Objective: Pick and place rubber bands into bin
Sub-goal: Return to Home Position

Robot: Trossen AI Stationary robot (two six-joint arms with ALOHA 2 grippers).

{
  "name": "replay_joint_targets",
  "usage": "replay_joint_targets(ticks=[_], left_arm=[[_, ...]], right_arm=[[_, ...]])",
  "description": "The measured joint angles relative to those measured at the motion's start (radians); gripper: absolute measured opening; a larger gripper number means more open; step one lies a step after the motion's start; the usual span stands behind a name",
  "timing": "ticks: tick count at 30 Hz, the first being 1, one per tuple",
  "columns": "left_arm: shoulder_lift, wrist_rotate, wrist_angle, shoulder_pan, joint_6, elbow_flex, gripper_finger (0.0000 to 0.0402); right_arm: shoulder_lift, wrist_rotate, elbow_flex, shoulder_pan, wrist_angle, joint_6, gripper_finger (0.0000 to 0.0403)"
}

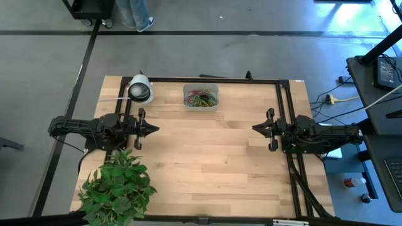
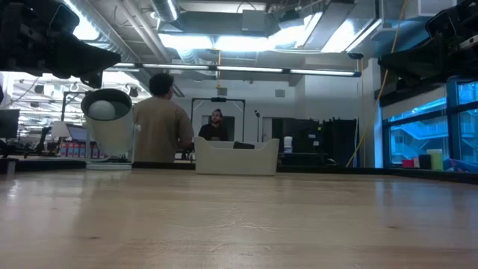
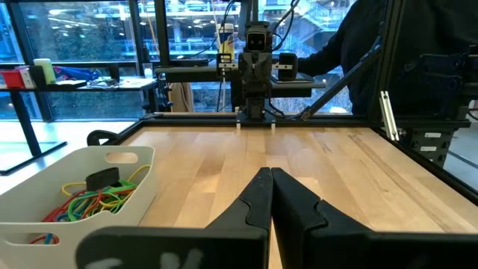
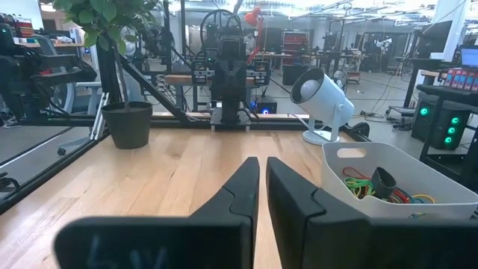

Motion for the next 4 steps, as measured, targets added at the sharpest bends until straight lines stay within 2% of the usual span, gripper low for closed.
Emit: replay_joint_targets(ticks=[4], left_arm=[[0.0, 0.0, 0.0, 0.0, 0.0, 0.0, 0.0002]], right_arm=[[0.0, 0.0, 0.0, 0.0, 0.0, 0.0, 0.0032]])
